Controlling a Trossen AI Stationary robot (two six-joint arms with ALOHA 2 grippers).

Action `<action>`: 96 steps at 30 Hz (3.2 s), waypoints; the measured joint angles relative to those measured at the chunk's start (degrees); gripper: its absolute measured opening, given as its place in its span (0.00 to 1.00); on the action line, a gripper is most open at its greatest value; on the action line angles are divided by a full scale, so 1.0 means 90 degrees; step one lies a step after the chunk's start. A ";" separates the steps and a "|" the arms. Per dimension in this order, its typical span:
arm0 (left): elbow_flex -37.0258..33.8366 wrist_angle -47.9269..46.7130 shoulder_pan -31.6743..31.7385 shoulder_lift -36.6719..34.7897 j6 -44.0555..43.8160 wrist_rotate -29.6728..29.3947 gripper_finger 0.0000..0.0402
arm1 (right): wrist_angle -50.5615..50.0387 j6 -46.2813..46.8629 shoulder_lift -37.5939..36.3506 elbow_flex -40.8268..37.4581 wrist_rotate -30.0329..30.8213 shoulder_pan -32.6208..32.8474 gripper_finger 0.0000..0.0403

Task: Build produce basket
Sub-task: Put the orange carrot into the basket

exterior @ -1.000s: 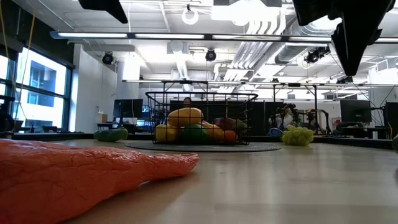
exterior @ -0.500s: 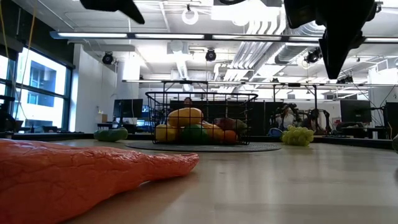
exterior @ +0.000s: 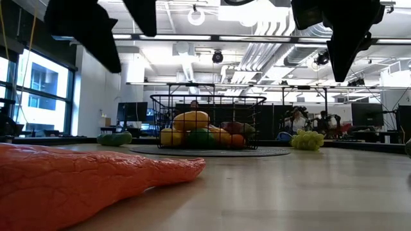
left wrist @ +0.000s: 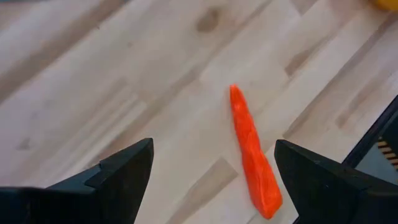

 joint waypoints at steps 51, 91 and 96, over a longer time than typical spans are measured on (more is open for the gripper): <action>0.0032 0.1003 -0.0168 0.1924 0.0171 0.0368 0.65 | 0.0097 0.0119 0.0000 -0.0063 0.0240 0.0005 0.55; -0.0007 -0.0092 0.0606 0.0901 0.2169 0.0522 0.04 | 0.0116 0.0220 0.0002 -0.0063 0.0282 0.0005 0.55; -0.0007 -0.0608 0.1114 0.0478 0.2717 0.0184 0.04 | 0.0169 0.0359 0.0000 -0.0061 0.0295 0.0005 0.55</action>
